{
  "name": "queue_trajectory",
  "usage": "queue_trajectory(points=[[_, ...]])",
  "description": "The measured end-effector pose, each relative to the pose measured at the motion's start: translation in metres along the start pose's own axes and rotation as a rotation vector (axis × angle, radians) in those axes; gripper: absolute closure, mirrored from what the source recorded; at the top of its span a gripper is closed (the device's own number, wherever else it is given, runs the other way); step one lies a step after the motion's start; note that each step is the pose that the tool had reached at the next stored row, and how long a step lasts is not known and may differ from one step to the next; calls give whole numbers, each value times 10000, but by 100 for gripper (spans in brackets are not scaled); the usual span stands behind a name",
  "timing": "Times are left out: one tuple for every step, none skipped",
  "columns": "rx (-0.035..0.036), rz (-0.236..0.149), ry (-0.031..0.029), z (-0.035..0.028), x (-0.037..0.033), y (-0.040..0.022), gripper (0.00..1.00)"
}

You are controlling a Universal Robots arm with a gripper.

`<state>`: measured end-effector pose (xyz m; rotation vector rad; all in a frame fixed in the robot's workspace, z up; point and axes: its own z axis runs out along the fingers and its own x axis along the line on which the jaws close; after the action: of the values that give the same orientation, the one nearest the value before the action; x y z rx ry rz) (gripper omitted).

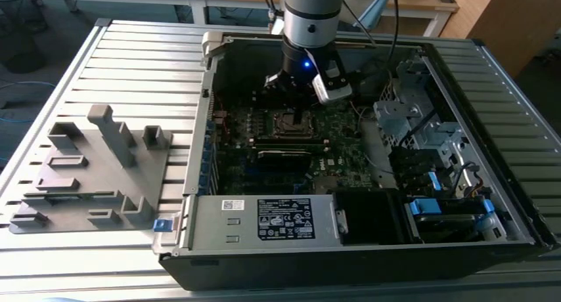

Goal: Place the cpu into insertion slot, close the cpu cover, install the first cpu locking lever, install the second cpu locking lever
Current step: 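Install the second cpu locking lever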

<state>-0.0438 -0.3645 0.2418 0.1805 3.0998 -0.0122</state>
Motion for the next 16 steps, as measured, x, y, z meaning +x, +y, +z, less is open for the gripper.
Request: queue_trajectory(points=[[0, 1, 0, 0, -1, -6, 89], [0, 1, 0, 0, -1, -13, 89], [0, 1, 0, 0, -2, -18, 89], [-1, 0, 0, 0, -3, -23, 89], [-1, 1, 0, 0, -3, -26, 89], [-1, 1, 0, 1, -3, -28, 89], [0, 0, 0, 0, -4, -39, 89], [0, 0, 0, 7, -5, -47, 89], [0, 0, 0, 7, -5, -47, 89], [0, 1, 0, 7, -5, -47, 89], [0, 0, 0, 7, -5, -47, 89], [0, 0, 0, 7, -5, -47, 89], [0, 1, 0, 7, -5, -47, 89], [0, 0, 0, 8, -5, -47, 89], [0, 0, 0, 8, -5, -47, 89], [-1, 0, -1, 10, -4, -47, 89]])
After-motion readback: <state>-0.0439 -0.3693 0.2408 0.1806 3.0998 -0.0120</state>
